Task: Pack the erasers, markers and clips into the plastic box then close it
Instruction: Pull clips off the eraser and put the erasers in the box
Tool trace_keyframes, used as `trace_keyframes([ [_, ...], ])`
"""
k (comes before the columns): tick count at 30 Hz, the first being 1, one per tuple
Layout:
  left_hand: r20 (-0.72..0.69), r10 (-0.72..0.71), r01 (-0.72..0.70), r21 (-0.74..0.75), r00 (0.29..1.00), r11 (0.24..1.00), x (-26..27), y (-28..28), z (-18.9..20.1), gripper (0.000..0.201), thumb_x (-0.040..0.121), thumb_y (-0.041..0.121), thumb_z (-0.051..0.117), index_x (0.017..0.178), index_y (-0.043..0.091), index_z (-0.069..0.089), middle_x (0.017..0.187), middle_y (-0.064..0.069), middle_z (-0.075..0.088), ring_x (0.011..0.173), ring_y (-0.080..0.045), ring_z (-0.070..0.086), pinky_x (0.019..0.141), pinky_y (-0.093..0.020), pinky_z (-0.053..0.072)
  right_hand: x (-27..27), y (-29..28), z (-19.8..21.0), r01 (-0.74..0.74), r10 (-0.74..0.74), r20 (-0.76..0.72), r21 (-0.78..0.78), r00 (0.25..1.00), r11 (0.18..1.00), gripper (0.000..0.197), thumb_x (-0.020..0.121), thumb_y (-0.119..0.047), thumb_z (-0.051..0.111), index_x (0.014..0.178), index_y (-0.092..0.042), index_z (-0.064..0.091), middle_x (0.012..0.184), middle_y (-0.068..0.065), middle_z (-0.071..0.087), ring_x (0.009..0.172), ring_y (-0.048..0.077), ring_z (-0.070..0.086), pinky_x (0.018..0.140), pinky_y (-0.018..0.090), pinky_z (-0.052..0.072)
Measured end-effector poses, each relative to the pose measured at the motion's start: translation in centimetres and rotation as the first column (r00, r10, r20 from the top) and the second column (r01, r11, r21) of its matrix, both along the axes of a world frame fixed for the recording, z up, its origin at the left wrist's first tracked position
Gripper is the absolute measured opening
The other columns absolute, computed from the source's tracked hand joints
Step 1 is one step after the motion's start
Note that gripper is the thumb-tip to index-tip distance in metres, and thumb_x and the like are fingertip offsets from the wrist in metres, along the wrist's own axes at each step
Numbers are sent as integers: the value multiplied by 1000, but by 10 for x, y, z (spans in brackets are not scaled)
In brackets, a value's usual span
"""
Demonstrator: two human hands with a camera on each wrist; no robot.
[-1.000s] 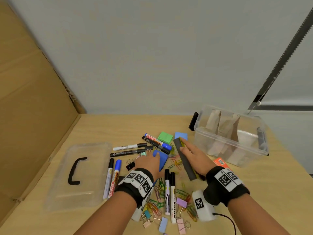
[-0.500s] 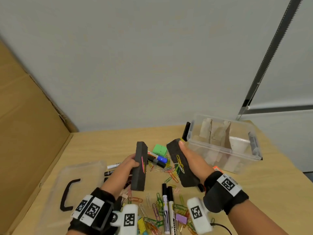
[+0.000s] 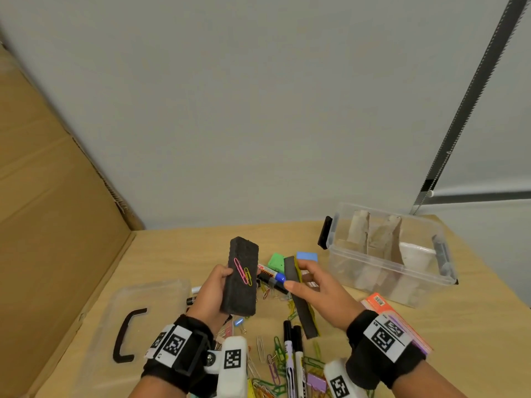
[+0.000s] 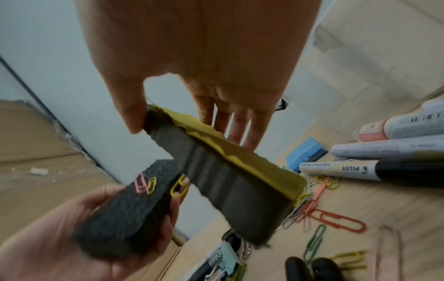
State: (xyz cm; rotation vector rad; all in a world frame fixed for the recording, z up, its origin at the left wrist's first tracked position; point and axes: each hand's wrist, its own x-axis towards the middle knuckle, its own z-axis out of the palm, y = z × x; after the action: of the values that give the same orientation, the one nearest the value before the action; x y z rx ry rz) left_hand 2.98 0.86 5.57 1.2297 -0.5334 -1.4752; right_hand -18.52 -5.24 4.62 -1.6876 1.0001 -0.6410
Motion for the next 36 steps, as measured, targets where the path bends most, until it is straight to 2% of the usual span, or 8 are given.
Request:
trace_keyframes([
  [6, -32, -12, 12, -3, 999, 1000, -9, -11, 3, 50, 96, 30, 27, 125, -2, 53, 109, -22, 62, 96, -30, 57, 89, -44, 45, 1, 13, 8, -120, 88, -122, -281, 989, 952, 59, 73, -46, 60, 128, -41, 40, 119, -16, 53, 106, 0, 54, 89, 23, 49],
  [9, -5, -36, 36, 10, 999, 999, -13, -17, 3, 51, 95, 31, 29, 119, -5, 56, 108, -24, 61, 98, -31, 57, 96, -48, 43, 3, 18, 17, -307, 142, -354, -471, 924, 827, 74, 73, -49, 57, 140, -39, 27, 131, -15, 49, 113, 4, 51, 92, 25, 47],
  [11, 29, -50, 50, 30, 998, 998, -15, -19, 3, 45, 94, 32, 30, 105, 0, 61, 93, -19, 64, 87, -29, 60, 84, -43, 48, 7, 17, 21, -385, 149, -428, -542, 891, 747, 80, 75, -49, 57, 145, -33, 22, 140, -12, 44, 120, 7, 49, 95, 25, 45],
  [17, 17, 12, -13, 60, 1000, 998, -18, -25, 5, 42, 93, 29, 33, 105, -1, 60, 91, -20, 65, 82, -29, 60, 77, -39, 47, 19, 18, 23, -464, 216, -449, -571, 867, 677, 76, 79, -46, 59, 143, -18, 27, 155, -7, 21, 124, 13, 43, 88, 17, 32],
  [21, -58, 52, -48, 72, 997, 996, -16, -26, 5, 51, 93, 27, 32, 123, -8, 54, 123, -29, 59, 108, -36, 57, 101, -50, 40, 14, 20, 16, -485, 229, -469, -549, 853, 680, 76, 77, -49, 58, 141, -19, 28, 149, -6, 30, 118, 14, 48, 89, 19, 40],
  [27, -30, 19, -17, 47, 999, 999, -13, -22, 2, 52, 95, 30, 28, 123, -5, 54, 112, -26, 57, 93, -32, 57, 83, -43, 46, 2, 21, 14, -529, 210, -536, -554, 818, 643, 60, 79, -48, 60, 128, -22, 38, 115, -3, 51, 102, 14, 49, 87, 26, 42],
  [33, 29, -1, -1, 92, 1000, 996, -22, -20, 3, 43, 94, 29, 33, 119, 0, 54, 98, -22, 59, 86, -29, 57, 76, -39, 47, 14, 20, 23, -516, 190, -526, -586, 829, 625, 71, 78, -54, 55, 133, -13, 35, 158, -3, 15, 128, 17, 41, 94, 21, 34],
  [36, -3, 20, -20, 90, 1000, 996, -21, -20, 6, 49, 94, 26, 32, 125, -6, 52, 116, -29, 57, 100, -32, 56, 90, -43, 45, 17, 21, 19, -538, 202, -553, -557, 809, 632, 71, 77, -52, 58, 132, -12, 35, 160, -3, 7, 124, 20, 46, 87, 26, 40],
])
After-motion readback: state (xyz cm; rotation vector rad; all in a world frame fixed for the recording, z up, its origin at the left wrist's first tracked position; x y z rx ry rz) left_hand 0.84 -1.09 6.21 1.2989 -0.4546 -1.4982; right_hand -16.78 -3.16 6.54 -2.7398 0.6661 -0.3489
